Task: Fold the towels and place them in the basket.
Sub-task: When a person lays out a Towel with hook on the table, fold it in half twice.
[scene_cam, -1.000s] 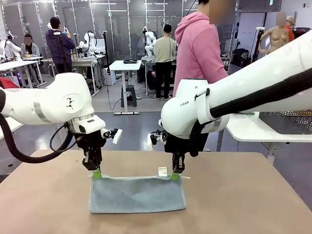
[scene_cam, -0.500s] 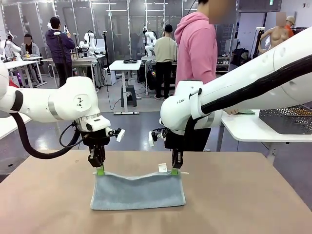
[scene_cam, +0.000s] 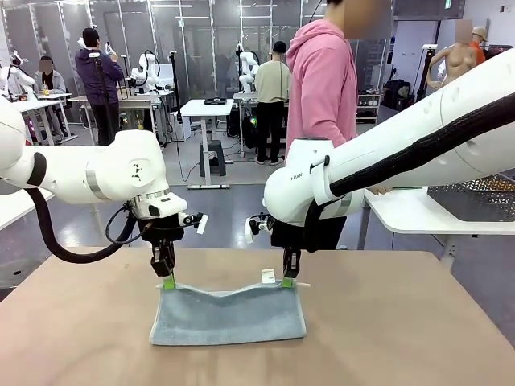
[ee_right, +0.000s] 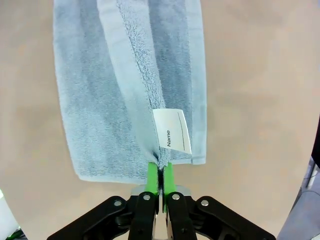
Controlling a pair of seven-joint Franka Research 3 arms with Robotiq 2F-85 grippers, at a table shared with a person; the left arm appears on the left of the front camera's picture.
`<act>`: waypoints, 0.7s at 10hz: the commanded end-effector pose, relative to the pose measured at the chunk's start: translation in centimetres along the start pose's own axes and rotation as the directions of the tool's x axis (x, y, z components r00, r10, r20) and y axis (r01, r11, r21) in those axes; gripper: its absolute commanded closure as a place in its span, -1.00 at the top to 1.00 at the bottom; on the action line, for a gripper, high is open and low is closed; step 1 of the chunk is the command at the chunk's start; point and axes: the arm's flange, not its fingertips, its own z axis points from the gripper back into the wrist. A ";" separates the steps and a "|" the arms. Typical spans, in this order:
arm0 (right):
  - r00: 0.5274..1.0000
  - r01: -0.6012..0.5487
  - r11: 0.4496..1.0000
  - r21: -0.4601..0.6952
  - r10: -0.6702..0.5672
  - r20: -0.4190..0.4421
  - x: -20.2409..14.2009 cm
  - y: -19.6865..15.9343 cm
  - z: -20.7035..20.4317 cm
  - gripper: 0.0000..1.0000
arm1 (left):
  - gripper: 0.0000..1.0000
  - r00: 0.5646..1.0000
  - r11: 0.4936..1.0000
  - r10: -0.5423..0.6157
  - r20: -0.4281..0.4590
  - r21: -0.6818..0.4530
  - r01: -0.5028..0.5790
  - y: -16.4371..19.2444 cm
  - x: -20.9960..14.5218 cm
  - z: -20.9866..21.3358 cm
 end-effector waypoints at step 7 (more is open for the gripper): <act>0.999 0.037 0.994 -0.105 -0.036 0.009 0.2 -0.4 1.1 1.00 | 0.83 0.997 0.993 0.078 -0.022 0.088 -0.076 -0.6 0.1 1.0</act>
